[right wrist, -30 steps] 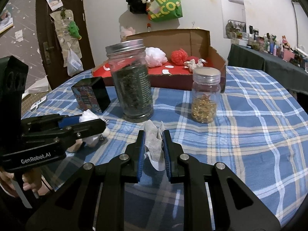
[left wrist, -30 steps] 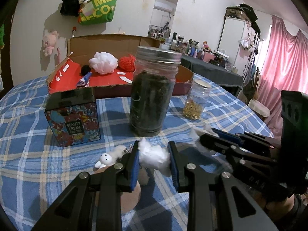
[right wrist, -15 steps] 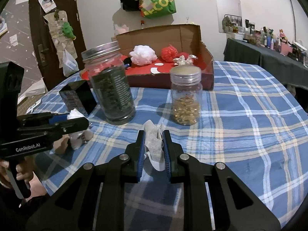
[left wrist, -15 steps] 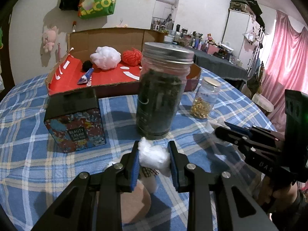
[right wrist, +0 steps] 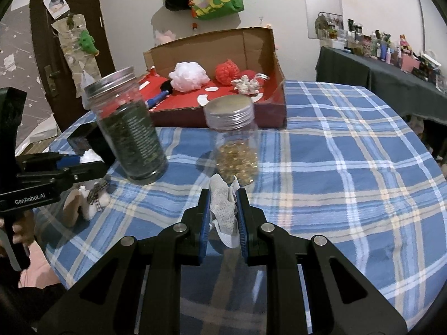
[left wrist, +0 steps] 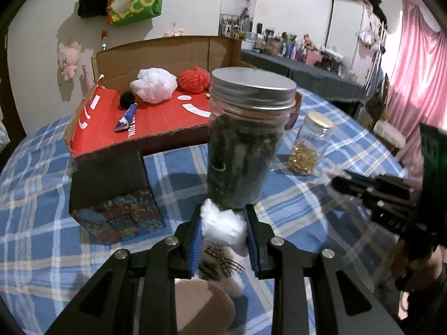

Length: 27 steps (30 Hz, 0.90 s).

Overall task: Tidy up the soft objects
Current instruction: 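Carry the white tissue and white cotton piece over into the cardboard box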

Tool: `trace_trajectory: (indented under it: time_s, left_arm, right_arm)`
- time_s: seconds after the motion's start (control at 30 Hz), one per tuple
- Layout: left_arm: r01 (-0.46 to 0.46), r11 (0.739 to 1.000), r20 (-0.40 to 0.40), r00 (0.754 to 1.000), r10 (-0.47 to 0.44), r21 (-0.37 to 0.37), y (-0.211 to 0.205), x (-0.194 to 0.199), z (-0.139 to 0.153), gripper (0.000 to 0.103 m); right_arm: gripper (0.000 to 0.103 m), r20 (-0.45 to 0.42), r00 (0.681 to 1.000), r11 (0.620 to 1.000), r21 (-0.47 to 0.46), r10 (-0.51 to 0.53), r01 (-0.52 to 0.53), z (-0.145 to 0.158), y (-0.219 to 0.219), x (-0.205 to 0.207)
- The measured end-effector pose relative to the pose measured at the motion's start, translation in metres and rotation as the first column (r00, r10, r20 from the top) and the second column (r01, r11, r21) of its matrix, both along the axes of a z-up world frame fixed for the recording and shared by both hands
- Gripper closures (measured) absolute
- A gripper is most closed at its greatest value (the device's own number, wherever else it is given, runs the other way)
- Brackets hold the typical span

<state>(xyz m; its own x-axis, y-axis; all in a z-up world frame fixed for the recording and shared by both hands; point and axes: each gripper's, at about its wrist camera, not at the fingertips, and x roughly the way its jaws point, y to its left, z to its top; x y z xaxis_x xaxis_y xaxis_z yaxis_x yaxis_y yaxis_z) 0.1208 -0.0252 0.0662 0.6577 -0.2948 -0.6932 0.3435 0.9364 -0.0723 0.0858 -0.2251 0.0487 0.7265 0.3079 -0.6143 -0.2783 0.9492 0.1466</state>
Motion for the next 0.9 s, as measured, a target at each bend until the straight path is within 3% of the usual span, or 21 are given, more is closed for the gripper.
trace_trajectory:
  time_s: [0.2, 0.5, 0.9]
  left_arm:
    - [0.012, 0.996, -0.038, 0.999, -0.008, 0.085, -0.001, 0.012, 0.003, 0.074]
    - [0.093, 0.987, -0.100, 0.992, -0.080, 0.130, -0.005, 0.023, 0.016, 0.074]
    - [0.194, 0.954, -0.185, 0.971, -0.153, 0.230, -0.005, 0.043, 0.027, 0.074]
  right_arm:
    - [0.086, -0.006, 1.000, 1.000, -0.017, -0.013, 0.013, 0.003, -0.011, 0.009]
    - [0.086, -0.024, 1.000, 1.000, -0.014, 0.004, -0.004, 0.006, -0.019, 0.019]
    - [0.086, -0.055, 0.998, 1.000, 0.008, -0.001, 0.002, 0.010, -0.031, 0.036]
